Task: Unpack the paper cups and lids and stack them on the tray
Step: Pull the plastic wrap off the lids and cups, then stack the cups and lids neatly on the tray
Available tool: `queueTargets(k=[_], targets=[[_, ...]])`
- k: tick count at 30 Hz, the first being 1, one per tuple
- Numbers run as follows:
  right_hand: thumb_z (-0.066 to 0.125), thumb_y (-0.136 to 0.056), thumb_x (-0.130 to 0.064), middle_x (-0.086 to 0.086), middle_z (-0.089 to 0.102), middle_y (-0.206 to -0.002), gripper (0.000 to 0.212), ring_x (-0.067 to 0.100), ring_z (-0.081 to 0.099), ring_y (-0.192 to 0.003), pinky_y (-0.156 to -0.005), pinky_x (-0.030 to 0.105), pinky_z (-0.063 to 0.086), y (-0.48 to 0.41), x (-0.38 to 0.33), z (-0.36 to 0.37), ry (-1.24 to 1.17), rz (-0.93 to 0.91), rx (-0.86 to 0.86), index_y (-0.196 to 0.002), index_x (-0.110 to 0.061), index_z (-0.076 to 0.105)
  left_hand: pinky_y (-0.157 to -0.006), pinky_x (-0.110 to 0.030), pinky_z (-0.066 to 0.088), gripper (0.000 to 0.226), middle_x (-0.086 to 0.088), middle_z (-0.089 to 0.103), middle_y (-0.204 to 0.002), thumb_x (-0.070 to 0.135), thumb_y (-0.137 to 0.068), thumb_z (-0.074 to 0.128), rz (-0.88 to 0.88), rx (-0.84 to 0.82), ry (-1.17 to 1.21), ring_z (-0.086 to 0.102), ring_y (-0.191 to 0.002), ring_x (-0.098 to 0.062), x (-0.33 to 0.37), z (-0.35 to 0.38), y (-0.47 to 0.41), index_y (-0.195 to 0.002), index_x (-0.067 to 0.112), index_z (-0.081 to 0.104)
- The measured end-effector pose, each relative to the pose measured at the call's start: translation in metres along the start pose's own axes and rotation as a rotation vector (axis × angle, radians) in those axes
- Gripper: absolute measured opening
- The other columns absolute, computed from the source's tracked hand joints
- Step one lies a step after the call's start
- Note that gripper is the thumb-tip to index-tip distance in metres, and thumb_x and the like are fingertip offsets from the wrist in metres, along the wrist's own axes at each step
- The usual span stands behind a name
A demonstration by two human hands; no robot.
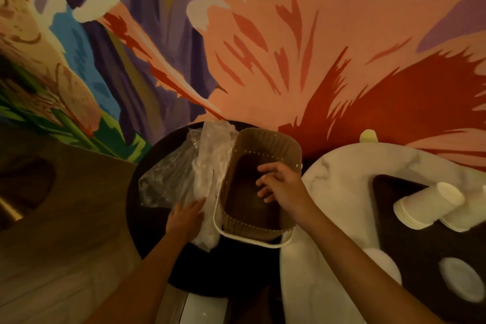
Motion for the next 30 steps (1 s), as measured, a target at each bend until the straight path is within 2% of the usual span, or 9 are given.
queueTargets(k=[3,9,13,17,20,24,26,28,30], targets=[[0.044,-0.094,-0.007,0.001,0.059,-0.081,0.018,0.013,0.057,-0.062,-0.059,0.024,0.047,0.000,0.006,-0.001,-0.002,0.012,0.003,-0.094,-0.021,0.055,-0.118,-0.046,0.011,0.049,0.002,0.017,-0.155,0.037,-0.099,0.022,0.016,-0.005,-0.021,0.009,-0.143,-0.030,-0.003,0.009,-0.003,-0.147,0.032,0.011],[0.044,-0.093,-0.006,0.001,0.059,-0.080,0.020,0.013,0.057,-0.062,-0.057,0.022,0.046,0.007,0.009,-0.011,0.015,0.023,0.025,-0.108,-0.011,0.056,-0.107,-0.044,0.030,0.037,-0.003,0.028,-0.143,0.045,-0.095,0.036,0.002,0.298,0.054,0.028,-0.130,-0.030,-0.004,-0.034,0.022,-0.131,0.040,0.043],[0.045,-0.092,-0.005,0.000,0.057,-0.079,0.019,0.012,0.056,-0.060,-0.053,0.020,0.045,0.017,0.009,-0.021,0.056,0.021,0.029,-0.107,-0.012,0.055,-0.104,-0.042,0.032,0.031,-0.004,0.039,-0.135,0.035,-0.096,0.039,0.084,0.399,0.132,0.039,-0.125,-0.027,0.002,-0.062,0.041,-0.119,0.028,0.058],[0.047,-0.092,-0.007,0.000,0.057,-0.082,0.019,0.012,0.057,-0.061,-0.052,0.018,0.045,0.034,0.006,-0.039,0.088,-0.002,0.061,-0.108,-0.013,0.056,-0.097,-0.038,0.037,0.028,-0.009,0.052,-0.124,0.025,-0.096,0.044,0.219,0.570,0.314,0.050,-0.114,-0.027,0.027,-0.103,0.075,-0.114,0.013,0.061],[0.047,-0.092,-0.009,0.002,0.058,-0.085,0.017,0.011,0.057,-0.063,-0.055,0.017,0.046,0.059,0.000,-0.062,0.100,-0.071,0.119,-0.103,-0.018,0.055,-0.091,-0.033,0.038,0.027,-0.007,0.057,-0.116,0.024,-0.096,0.043,0.366,0.642,0.342,0.053,-0.108,-0.023,0.072,-0.131,0.109,-0.110,0.013,0.063],[0.048,-0.093,-0.013,-0.001,0.059,-0.086,0.014,0.011,0.060,-0.068,-0.057,0.011,0.046,0.110,-0.012,-0.107,0.125,-0.237,0.259,-0.100,-0.024,0.055,-0.082,-0.026,0.037,0.021,0.003,0.058,-0.094,0.022,-0.096,0.044,0.652,0.662,0.404,0.053,-0.091,-0.015,0.165,-0.149,0.165,-0.098,0.015,0.064],[0.048,-0.093,-0.014,-0.001,0.059,-0.088,0.015,0.010,0.061,-0.070,-0.059,0.011,0.046,0.140,-0.015,-0.136,0.120,-0.280,0.339,-0.099,-0.027,0.055,-0.082,-0.020,0.035,0.020,0.006,0.055,-0.093,0.021,-0.096,0.045,0.747,0.633,0.463,0.051,-0.090,-0.011,0.212,-0.146,0.189,-0.099,0.014,0.064],[0.049,-0.093,-0.014,-0.003,0.058,-0.085,0.018,0.008,0.060,-0.071,-0.062,0.015,0.047,0.172,-0.017,-0.167,0.120,-0.304,0.426,-0.096,-0.031,0.054,-0.078,-0.008,0.034,0.022,0.008,0.056,-0.093,0.021,-0.096,0.045,0.856,0.594,0.472,0.051,-0.089,-0.007,0.259,-0.135,0.207,-0.100,0.013,0.065],[0.051,-0.092,-0.014,-0.006,0.058,-0.084,0.021,0.008,0.060,-0.072,-0.065,0.017,0.048,0.204,-0.016,-0.197,0.127,-0.311,0.509,-0.093,-0.034,0.053,-0.076,-0.004,0.034,0.021,0.008,0.058,-0.094,0.021,-0.096,0.045,0.955,0.508,0.469,0.051,-0.082,0.000,0.302,-0.119,0.220,-0.099,0.016,0.065]])
Point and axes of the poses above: each hand's wrist, its own y-axis away from the middle knuckle, its own z-axis out of the palm, x = y × z, the point moved 8 cm from there along -y, towards the middle knuckle
